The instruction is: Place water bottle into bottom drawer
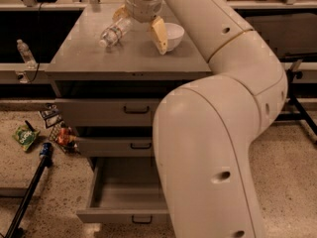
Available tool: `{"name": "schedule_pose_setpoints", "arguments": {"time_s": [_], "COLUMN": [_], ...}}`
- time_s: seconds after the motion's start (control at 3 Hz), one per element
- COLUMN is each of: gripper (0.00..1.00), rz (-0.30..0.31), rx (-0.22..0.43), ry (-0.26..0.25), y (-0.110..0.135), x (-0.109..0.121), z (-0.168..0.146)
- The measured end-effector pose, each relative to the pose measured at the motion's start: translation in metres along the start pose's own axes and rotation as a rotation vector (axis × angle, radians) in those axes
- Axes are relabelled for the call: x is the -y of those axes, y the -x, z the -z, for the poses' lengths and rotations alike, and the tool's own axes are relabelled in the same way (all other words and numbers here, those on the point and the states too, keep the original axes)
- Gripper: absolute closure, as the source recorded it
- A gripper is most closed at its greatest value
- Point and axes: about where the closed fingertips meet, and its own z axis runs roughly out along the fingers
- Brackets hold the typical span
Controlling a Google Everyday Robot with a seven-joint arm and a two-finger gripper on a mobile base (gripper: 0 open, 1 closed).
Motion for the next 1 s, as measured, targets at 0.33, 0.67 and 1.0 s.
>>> {"name": "schedule_pose_setpoints", "arguments": {"time_s": [0.33, 0.67, 1.0], "gripper": [0.00, 0.00, 0.00], "rz": [-0.017, 0.027, 0.082], "rx": [-0.022, -0.107, -0.202], "ry": [-0.040, -0.127, -0.237], "y": [-0.002, -0.011, -0.021], "x": [0.007, 0.032, 0.062], "z": [0.000, -0.002, -0.002]}}
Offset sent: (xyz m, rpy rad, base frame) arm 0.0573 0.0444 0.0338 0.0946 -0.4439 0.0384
